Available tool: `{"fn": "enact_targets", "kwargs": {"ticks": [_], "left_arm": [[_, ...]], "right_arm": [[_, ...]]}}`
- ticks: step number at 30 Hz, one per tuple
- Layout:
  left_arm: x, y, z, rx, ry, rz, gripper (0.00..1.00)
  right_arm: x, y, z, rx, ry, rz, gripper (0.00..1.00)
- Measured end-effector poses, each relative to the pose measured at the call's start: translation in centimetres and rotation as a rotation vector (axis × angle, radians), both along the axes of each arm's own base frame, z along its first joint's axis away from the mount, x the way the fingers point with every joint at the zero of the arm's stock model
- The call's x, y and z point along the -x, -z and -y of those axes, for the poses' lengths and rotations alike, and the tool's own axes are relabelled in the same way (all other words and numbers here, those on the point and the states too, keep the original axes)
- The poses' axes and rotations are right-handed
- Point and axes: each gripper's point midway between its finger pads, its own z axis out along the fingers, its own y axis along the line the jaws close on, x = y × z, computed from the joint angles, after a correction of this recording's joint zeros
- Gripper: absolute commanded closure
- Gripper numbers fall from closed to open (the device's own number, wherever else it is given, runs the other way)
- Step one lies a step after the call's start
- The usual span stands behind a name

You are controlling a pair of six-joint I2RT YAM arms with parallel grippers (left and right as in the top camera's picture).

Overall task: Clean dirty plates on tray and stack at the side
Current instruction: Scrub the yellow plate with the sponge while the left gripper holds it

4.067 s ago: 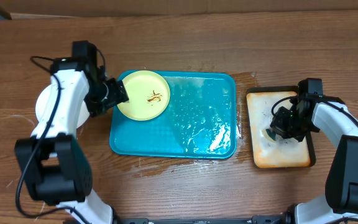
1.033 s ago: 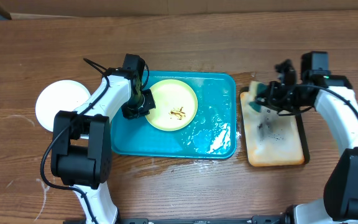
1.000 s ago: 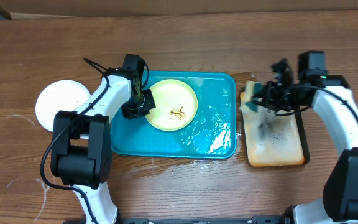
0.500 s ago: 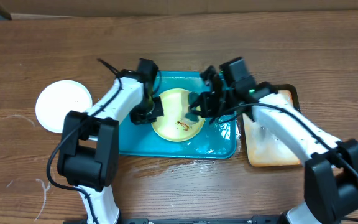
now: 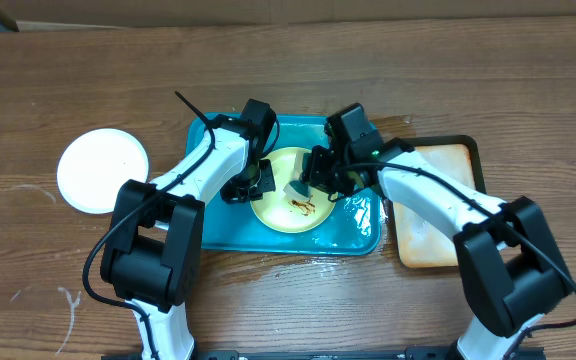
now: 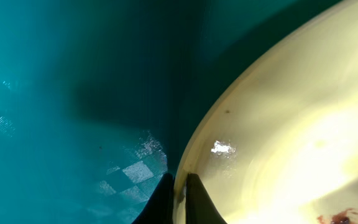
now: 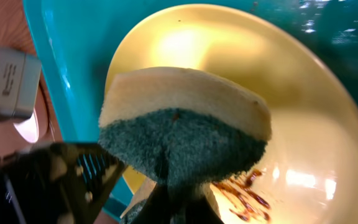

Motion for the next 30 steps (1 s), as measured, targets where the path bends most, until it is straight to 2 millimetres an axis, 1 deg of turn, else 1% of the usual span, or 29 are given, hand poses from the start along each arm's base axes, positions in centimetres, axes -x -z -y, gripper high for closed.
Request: {"fn": "enact_targets", "kwargs": {"ticks": [2, 7, 10, 13, 14, 16, 20, 23, 24, 28, 30], "left_arm": [[0.1, 0.0, -0.1, -0.006, -0.012, -0.002, 0.96], [0.2, 0.0, -0.3, -0.032, -0.028, -0.001, 0.96], [0.2, 0.0, -0.4, -0.035, -0.033, -0.001, 0.96], [0.2, 0.0, -0.4, -0.038, -0.032, -0.001, 0.96], [0.2, 0.0, -0.5, -0.041, -0.032, 0.000, 0.96], [0.2, 0.0, -0.5, -0.042, -0.032, 0.000, 0.96], [0.3, 0.0, -0.6, -0.045, -0.031, -0.002, 0.96], [0.3, 0.0, -0.6, -0.046, -0.031, -0.002, 0.96], [0.3, 0.0, -0.6, -0.046, -0.031, -0.002, 0.96], [0.3, -0.1, -0.6, -0.047, -0.027, -0.005, 0.96], [0.3, -0.1, -0.6, -0.047, -0.027, -0.005, 0.96]], "right_arm": [[-0.1, 0.4, -0.9, -0.013, 0.007, -0.001, 0.96], [1.1, 1.9, -3.3, -0.031, -0.003, -0.039, 0.96], [1.4, 2.7, -4.7, -0.053, -0.023, -0.041, 0.96], [1.9, 3.3, -5.9, -0.078, -0.048, -0.051, 0.96], [2.1, 3.5, -6.0, -0.079, -0.053, -0.061, 0.96], [2.5, 3.8, -5.8, -0.071, -0.055, -0.080, 0.96], [3.7, 4.7, -4.5, -0.014, -0.051, -0.147, 0.96], [4.3, 5.1, -2.8, 0.040, -0.041, -0.202, 0.96], [4.2, 5.2, -2.4, 0.047, -0.035, -0.211, 0.96], [3.8, 5.2, 0.4, 0.094, -0.002, -0.252, 0.96], [3.6, 5.2, 1.5, 0.116, 0.014, -0.257, 0.96]]}}
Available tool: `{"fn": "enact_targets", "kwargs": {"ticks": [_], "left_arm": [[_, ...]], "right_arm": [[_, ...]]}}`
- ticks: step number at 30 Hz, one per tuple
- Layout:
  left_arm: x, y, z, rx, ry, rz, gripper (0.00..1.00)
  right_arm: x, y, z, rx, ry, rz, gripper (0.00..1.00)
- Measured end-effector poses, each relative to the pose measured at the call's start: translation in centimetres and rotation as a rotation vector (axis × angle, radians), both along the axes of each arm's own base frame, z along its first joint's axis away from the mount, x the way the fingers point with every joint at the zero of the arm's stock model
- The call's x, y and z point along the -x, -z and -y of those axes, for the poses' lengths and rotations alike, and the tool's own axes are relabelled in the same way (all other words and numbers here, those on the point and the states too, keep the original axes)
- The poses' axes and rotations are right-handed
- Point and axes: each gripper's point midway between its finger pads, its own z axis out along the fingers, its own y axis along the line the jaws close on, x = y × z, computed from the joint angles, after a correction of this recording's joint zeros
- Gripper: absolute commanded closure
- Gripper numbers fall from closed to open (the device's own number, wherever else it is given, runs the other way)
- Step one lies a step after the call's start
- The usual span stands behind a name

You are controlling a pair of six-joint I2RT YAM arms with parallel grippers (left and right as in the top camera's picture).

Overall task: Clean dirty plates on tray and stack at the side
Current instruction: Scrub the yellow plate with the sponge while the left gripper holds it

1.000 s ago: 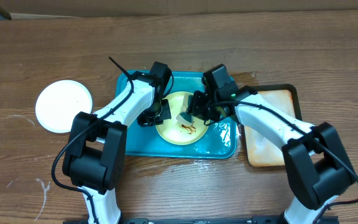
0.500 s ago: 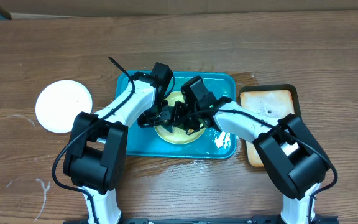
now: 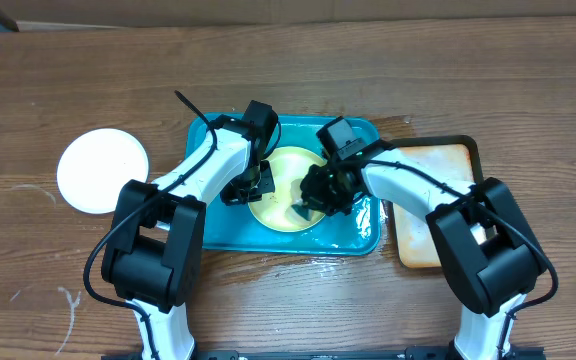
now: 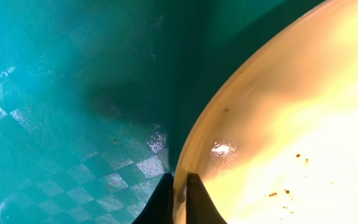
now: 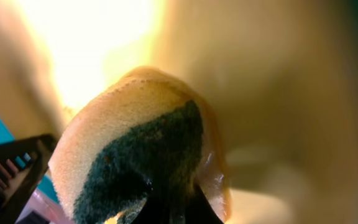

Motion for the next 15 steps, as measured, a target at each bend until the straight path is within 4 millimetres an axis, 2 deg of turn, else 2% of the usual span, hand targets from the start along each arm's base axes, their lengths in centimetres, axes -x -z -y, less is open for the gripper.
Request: {"fn": "enact_targets", "kwargs": {"ticks": [7, 10, 12, 15], "left_arm": [[0.0, 0.0, 0.0, -0.001, 0.003, -0.003, 0.96], [0.1, -0.1, 0.0, -0.001, 0.003, -0.004, 0.96], [0.1, -0.1, 0.0, 0.000, 0.003, -0.005, 0.96], [0.1, -0.1, 0.0, 0.001, 0.003, -0.006, 0.96]], "right_arm": [[-0.5, -0.3, 1.9, 0.130, -0.009, 0.030, 0.96], [-1.0, -0.7, 3.3, 0.234, -0.023, 0.052, 0.96], [-1.6, -1.4, 4.0, 0.298, -0.043, 0.075, 0.96], [-3.1, -3.6, 5.1, 0.417, -0.074, 0.135, 0.96]]}}
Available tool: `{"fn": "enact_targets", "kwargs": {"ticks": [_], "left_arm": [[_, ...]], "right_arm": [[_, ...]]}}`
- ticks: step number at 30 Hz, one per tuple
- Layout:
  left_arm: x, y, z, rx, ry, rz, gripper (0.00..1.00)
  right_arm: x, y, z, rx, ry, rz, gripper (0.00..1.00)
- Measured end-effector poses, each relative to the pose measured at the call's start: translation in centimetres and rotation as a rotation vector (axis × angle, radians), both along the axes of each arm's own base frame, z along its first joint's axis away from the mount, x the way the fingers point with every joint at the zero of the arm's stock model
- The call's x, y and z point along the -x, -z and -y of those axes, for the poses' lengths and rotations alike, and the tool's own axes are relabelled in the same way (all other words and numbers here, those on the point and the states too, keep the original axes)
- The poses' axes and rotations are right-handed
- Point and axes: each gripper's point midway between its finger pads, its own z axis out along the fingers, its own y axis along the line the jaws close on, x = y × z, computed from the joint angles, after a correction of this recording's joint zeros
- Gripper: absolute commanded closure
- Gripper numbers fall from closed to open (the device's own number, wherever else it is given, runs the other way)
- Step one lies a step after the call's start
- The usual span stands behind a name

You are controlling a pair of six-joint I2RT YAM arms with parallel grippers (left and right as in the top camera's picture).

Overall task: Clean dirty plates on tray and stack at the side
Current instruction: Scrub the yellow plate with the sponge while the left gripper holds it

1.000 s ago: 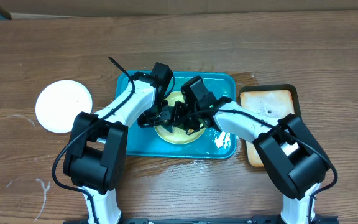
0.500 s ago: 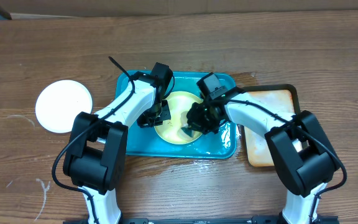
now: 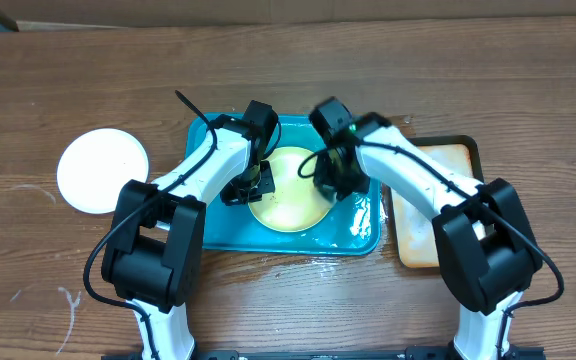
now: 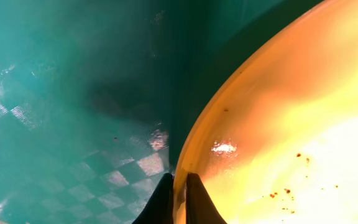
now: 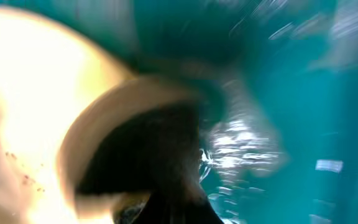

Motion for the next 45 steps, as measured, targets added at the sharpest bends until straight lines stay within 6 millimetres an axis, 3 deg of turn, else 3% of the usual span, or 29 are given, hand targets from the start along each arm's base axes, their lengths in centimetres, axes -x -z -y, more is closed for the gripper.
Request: {"fn": "enact_targets", "kwargs": {"ticks": [6, 10, 14, 16, 19, 22, 31, 45], "left_arm": [[0.1, 0.0, -0.2, -0.011, 0.000, -0.003, 0.96], [0.1, 0.0, -0.2, -0.012, 0.000, -0.003, 0.96], [0.1, 0.0, -0.2, -0.012, 0.000, -0.003, 0.96], [0.1, 0.0, -0.2, -0.011, 0.000, -0.003, 0.96], [0.1, 0.0, -0.2, -0.008, 0.000, -0.004, 0.96], [0.1, 0.0, -0.1, -0.007, 0.000, -0.004, 0.96], [0.2, 0.0, -0.1, -0.004, 0.000, -0.006, 0.96], [0.1, 0.0, -0.8, -0.014, -0.015, -0.010, 0.96]], "right_arm": [[-3.7, -5.5, 1.8, 0.137, -0.033, 0.145, 0.96], [-4.2, -6.4, 1.6, 0.139, -0.074, 0.164, 0.96], [-4.5, -6.6, -1.9, -0.012, -0.171, 0.185, 0.96], [-4.6, -6.9, -5.8, -0.140, -0.234, 0.228, 0.96], [-4.2, -6.4, -8.9, -0.229, -0.250, 0.261, 0.96], [-2.7, -4.6, -10.6, -0.276, -0.248, 0.239, 0.96], [0.3, 1.6, -10.8, -0.377, -0.156, 0.148, 0.96], [-0.1, 2.8, -12.7, -0.521, -0.015, 0.094, 0.96]]}}
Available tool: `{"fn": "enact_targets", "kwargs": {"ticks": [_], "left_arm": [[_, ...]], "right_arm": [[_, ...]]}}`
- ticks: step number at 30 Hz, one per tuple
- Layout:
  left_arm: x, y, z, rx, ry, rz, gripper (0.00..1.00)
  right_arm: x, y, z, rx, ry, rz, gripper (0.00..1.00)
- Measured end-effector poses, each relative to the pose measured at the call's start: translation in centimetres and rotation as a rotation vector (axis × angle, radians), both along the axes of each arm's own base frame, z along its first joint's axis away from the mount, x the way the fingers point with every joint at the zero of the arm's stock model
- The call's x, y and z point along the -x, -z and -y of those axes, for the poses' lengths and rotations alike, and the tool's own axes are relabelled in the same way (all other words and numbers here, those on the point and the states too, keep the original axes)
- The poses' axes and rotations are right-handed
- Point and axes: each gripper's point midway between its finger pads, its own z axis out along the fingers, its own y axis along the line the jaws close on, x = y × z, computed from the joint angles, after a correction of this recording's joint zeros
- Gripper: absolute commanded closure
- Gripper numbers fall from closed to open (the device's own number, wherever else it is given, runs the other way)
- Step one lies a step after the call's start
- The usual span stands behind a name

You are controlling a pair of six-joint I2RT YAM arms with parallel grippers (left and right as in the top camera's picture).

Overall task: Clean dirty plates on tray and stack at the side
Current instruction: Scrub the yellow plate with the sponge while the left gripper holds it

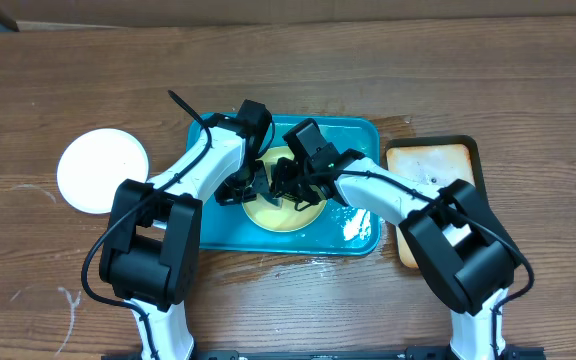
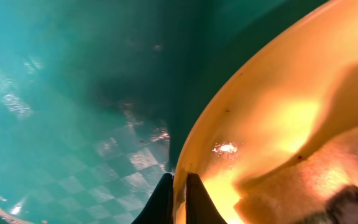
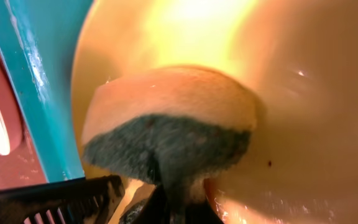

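A pale yellow plate lies in the teal tray. My left gripper is shut on the plate's left rim, one finger on each side of it. The right gripper is shut on a sponge, yellow with a dark green scouring side, pressed on the plate's left half. In the overhead view that sponge sits close beside my left gripper. A few small brown specks remain on the plate. A white plate rests on the wood at the left.
A dark tray with a wet tan mat lies right of the teal tray. Water glistens on the teal tray's right floor. The wooden table runs all around.
My right gripper has carried the sponge from the plate's upper right edge over to its left half, near the left gripper. The left gripper still pinches the rim.
At first brown smears lay on the plate and the sponge was held just above it. Then the sponge was down on the plate's lower right and the smears were gone, leaving specks. After that it was at the upper right edge, now at the left.
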Motion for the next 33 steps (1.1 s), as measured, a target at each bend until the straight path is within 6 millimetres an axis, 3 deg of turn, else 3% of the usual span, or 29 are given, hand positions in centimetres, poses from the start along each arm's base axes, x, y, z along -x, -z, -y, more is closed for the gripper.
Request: {"fn": "enact_targets", "kwargs": {"ticks": [7, 16, 22, 24, 33], "left_arm": [[-0.1, 0.0, -1.2, -0.035, -0.011, 0.002, 0.96], [0.7, 0.1, -0.5, -0.018, 0.020, -0.028, 0.96], [0.8, 0.1, 0.8, 0.018, 0.039, -0.027, 0.96], [0.8, 0.1, 1.2, 0.029, 0.043, -0.025, 0.96], [0.8, 0.1, 1.2, 0.032, 0.042, -0.026, 0.96]], "right_arm": [[-0.9, 0.2, -3.1, -0.204, -0.091, 0.012, 0.96], [1.3, 0.9, -1.1, -0.096, -0.077, -0.137, 0.96], [2.1, 1.0, 2.5, 0.038, -0.051, -0.233, 0.96], [2.2, 1.1, 4.7, 0.125, -0.042, -0.259, 0.96], [1.0, 0.6, 10.4, 0.437, -0.027, -0.186, 0.96]]}}
